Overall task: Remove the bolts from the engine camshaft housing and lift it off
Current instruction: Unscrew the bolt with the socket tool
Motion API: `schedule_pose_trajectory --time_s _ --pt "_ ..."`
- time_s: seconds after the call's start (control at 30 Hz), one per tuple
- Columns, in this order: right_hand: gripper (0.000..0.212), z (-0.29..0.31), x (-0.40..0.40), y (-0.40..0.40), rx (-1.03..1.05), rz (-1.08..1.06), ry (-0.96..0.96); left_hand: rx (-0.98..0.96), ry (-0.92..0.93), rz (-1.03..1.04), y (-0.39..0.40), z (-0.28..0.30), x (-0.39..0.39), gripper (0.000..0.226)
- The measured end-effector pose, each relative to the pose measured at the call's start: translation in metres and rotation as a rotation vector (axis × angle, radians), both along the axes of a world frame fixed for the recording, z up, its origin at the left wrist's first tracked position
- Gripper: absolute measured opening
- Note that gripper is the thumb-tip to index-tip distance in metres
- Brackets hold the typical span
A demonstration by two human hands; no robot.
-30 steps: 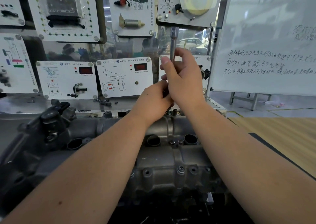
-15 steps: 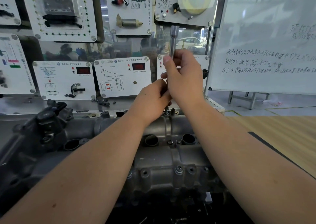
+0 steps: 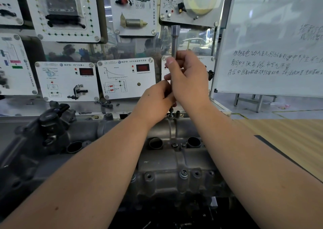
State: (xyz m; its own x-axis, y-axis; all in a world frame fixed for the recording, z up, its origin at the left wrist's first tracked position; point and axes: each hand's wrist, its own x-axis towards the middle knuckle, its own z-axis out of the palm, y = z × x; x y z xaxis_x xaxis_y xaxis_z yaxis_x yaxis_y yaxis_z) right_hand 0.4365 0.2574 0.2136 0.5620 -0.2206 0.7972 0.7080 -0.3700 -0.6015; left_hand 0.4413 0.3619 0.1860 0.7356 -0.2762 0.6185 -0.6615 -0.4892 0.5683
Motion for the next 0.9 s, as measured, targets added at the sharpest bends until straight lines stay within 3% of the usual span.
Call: schedule_pose_trajectory --time_s 0.3,0.4,0.47,0.63,0.8,0.9 --pt "0.013 0.0024 -0.0028 0.0002 -0.035 0.024 0.021 0.015 0.014 -0.009 0.0004 0.0003 -0.0040 0.028" --pt "0.014 0.0008 -0.0027 0.0017 -0.003 0.049 -0.006 0.000 0.001 0.002 0.0014 0.0004 -0.0005 0.014" --pt "0.004 0.0002 -0.0016 0.0012 -0.007 0.010 -0.033 0.002 -0.009 0.003 0.0011 -0.0005 0.0012 0.006" --pt "0.027 0.0020 0.0010 -0.0037 0.007 -0.031 -0.004 0.008 0.001 0.012 -0.0017 -0.0018 0.0005 0.023" --pt "0.020 0.0026 0.0011 -0.0022 -0.017 0.010 0.019 -0.010 0.010 -0.030 -0.0018 -0.0017 -0.0040 0.025" --pt "0.032 0.0018 0.0007 -0.0003 0.032 0.005 0.025 0.011 -0.005 -0.012 -0.0010 -0.0008 -0.0034 0.024"
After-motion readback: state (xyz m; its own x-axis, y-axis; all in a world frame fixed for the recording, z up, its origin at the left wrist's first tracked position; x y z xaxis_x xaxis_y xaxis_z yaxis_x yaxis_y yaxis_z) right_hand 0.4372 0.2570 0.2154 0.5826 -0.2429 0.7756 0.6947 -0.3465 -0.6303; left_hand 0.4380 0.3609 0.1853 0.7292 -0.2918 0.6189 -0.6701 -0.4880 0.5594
